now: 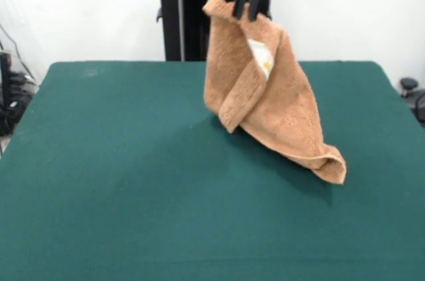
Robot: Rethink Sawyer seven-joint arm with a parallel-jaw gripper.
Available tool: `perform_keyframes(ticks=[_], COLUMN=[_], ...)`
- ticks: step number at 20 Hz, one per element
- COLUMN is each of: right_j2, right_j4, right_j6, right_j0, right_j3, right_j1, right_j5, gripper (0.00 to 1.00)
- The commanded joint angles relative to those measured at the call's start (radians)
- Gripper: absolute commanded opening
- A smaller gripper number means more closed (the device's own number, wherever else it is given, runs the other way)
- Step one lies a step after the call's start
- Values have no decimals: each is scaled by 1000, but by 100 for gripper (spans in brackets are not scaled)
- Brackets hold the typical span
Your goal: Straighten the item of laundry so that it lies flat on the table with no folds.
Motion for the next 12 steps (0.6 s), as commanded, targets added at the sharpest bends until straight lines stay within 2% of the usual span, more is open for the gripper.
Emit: perform_keyframes(ticks=[1,5,12], right_j2=[21,38,51], right_j4=[56,74,74], right_j6=[189,175,192], right_j0=[49,42,45], right_j3=[-11,-46,-96], right_j1=[-26,-25,36], right_j5=[252,291,254], gripper=[0,0,0])
